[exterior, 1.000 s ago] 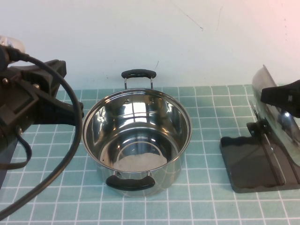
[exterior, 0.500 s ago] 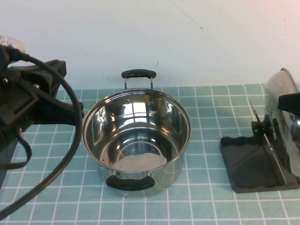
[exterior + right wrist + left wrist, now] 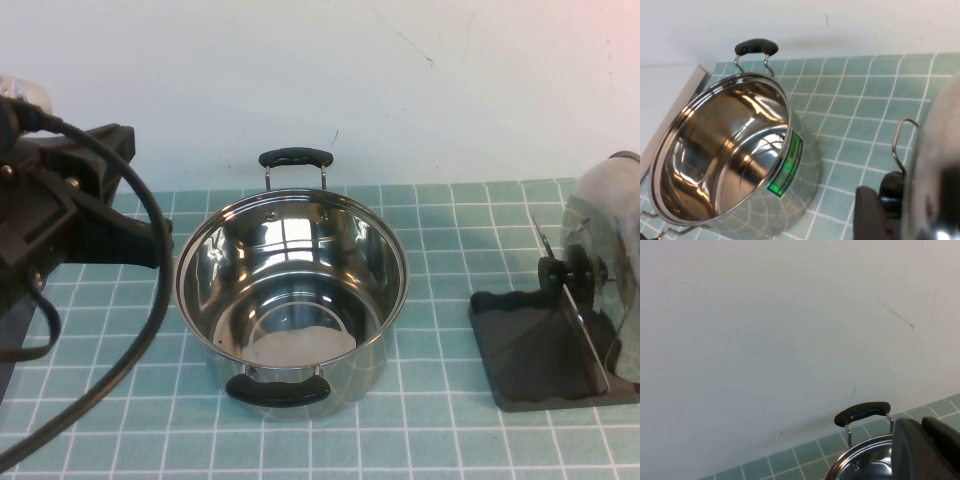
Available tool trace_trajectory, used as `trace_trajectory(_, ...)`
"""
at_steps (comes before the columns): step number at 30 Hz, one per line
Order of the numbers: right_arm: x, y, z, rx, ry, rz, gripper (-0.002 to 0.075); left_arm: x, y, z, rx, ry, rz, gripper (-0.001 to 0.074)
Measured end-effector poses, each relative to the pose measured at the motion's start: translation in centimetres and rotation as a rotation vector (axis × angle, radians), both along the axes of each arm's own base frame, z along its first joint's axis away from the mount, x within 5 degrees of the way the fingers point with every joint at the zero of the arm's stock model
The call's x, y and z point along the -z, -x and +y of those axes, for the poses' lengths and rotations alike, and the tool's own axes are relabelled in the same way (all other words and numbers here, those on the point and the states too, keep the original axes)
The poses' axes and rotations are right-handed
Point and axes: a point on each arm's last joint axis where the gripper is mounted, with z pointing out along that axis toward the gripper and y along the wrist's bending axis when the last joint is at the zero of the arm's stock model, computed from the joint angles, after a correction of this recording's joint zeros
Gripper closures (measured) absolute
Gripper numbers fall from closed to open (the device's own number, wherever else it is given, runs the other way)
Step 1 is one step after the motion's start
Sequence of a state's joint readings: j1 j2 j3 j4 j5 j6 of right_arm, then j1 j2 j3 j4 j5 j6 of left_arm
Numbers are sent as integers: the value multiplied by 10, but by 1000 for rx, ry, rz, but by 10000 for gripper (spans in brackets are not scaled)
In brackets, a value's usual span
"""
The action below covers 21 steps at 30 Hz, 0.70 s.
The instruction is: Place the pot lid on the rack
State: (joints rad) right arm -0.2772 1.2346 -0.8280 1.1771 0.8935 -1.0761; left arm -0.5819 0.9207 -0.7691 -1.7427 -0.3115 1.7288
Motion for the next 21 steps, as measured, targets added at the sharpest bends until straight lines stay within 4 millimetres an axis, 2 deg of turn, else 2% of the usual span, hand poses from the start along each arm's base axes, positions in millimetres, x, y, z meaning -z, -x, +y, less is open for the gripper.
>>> trace_trajectory(8, -16, 22, 0, -11, 111, -57, 361, -12, 14, 22, -125, 22, -46, 736)
trace_trajectory(14, -36, 45, 4, 20, 171, -142, 375, -24, 36, 57, -330, -11, -97, 736)
trace_trajectory(17, -52, 62, 7, 51, 220, -250, 436, -29, 55, 78, -443, 17, -120, 736)
trace_trajectory(21, -74, 90, 14, 57, 329, -442, 587, -21, 91, 107, -503, 94, -179, 736)
